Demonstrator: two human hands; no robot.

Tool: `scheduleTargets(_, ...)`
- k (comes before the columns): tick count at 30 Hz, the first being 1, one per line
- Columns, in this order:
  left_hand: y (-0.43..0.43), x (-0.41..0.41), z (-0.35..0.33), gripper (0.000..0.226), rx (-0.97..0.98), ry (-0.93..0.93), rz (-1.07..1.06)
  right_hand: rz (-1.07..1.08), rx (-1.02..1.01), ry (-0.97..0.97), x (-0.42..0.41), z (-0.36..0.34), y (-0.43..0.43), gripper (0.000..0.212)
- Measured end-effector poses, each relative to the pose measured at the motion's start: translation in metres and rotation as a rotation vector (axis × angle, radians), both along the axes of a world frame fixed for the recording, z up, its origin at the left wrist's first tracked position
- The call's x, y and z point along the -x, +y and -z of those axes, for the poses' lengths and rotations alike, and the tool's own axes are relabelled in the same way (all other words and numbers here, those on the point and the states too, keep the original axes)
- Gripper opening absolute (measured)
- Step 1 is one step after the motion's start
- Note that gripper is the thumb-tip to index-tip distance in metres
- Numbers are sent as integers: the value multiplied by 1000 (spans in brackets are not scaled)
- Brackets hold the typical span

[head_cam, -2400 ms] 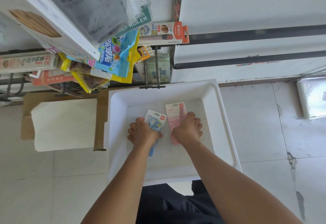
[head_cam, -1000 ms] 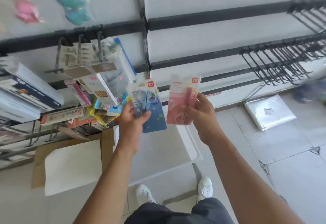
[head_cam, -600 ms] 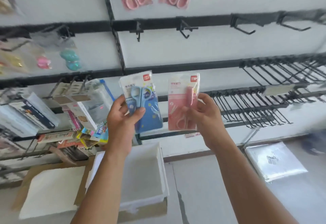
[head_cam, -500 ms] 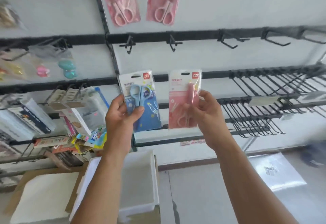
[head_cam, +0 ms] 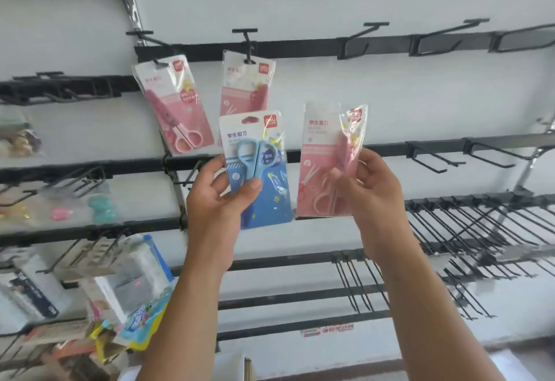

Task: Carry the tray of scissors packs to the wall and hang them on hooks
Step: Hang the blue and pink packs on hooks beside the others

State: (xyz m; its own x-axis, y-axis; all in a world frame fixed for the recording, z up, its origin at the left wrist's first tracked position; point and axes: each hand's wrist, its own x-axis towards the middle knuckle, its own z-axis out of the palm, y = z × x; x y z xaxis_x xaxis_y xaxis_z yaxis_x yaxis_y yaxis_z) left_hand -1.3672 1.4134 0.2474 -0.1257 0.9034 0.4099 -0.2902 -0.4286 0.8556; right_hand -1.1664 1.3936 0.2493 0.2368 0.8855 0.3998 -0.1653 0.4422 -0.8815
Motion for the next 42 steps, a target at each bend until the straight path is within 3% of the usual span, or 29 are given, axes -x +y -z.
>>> scheduleTargets(11, 57, -99, -46, 44, -101, 48, 71, 153, -89, 42, -85, -36, 34, 24)
scheduleTargets(21, 76, -179, -72, 40, -104, -12, -58, 92, -102, 3, -174, -47, 55, 23)
scheduleTargets(30, 77, -195, -67, 56, -143, 12, -168, 48, -64, -21, -198, -44, 70, 23)
scheduleTargets(42, 89, -197, -63, 48, -165, 16, -175, 69, -145, -14, -202, -62, 73, 25)
